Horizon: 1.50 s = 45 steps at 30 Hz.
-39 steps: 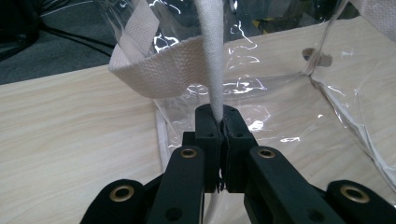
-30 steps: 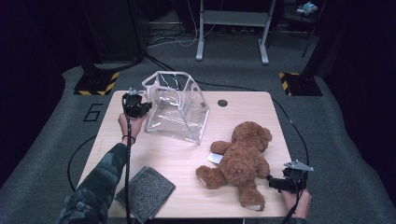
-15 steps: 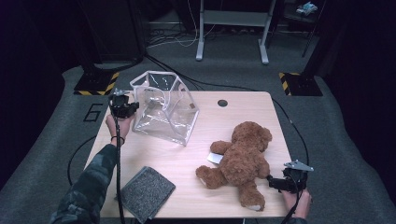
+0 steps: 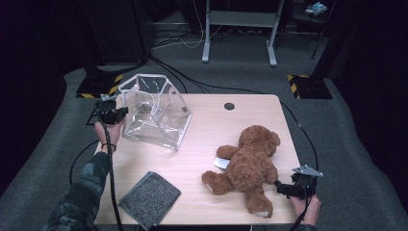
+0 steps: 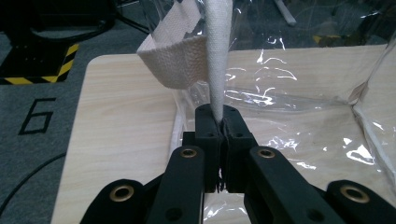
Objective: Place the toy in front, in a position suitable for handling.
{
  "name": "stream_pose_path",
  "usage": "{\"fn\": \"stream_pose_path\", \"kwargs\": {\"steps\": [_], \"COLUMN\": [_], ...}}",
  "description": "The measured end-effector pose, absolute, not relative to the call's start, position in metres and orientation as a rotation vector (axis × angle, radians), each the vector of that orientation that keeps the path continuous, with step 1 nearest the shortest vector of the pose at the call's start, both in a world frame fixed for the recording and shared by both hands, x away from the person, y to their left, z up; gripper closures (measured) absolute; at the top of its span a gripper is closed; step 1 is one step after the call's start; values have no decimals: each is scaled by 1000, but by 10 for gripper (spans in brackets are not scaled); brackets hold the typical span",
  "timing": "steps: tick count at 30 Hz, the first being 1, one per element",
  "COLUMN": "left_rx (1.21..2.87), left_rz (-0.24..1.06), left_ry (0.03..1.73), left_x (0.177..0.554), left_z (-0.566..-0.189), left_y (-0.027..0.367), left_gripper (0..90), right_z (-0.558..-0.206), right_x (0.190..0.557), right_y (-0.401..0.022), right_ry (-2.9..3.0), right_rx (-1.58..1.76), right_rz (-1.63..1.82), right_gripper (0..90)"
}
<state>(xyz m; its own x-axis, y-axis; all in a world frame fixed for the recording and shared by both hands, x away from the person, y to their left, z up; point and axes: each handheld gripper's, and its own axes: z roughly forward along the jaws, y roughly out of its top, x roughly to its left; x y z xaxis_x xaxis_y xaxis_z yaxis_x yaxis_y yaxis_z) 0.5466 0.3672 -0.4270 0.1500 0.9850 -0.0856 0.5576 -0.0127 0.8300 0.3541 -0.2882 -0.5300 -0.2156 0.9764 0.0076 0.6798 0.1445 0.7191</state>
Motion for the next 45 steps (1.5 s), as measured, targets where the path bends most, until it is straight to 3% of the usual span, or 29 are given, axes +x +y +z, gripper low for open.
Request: {"fn": "stream_pose_path", "kwargs": {"steps": [27, 29, 32, 35, 45], "left_rx": [1624, 1604, 1585, 1583, 1646], "left_rz": [847, 842, 831, 825, 748], "left_ry": [1603, 1621, 1626, 1625, 1486], "left_x": [519, 516, 510, 504, 472], "left_z": [-428, -427, -423, -422, -419], "left_y": [407, 406, 407, 405, 368], "left_gripper": [869, 828, 594, 476, 339], "right_z": [-530, -530, -530, -530, -530], "right_x": [354, 354, 354, 354, 354], "right_y": [-288, -288, -288, -288, -288], "right_ry": [1960, 1959, 1961, 1959, 1958], "right_rx": [1580, 1581, 1577, 1580, 1582], "right_rz": [838, 838, 839, 839, 839], "right_gripper": [10, 10, 10, 11, 11]}}
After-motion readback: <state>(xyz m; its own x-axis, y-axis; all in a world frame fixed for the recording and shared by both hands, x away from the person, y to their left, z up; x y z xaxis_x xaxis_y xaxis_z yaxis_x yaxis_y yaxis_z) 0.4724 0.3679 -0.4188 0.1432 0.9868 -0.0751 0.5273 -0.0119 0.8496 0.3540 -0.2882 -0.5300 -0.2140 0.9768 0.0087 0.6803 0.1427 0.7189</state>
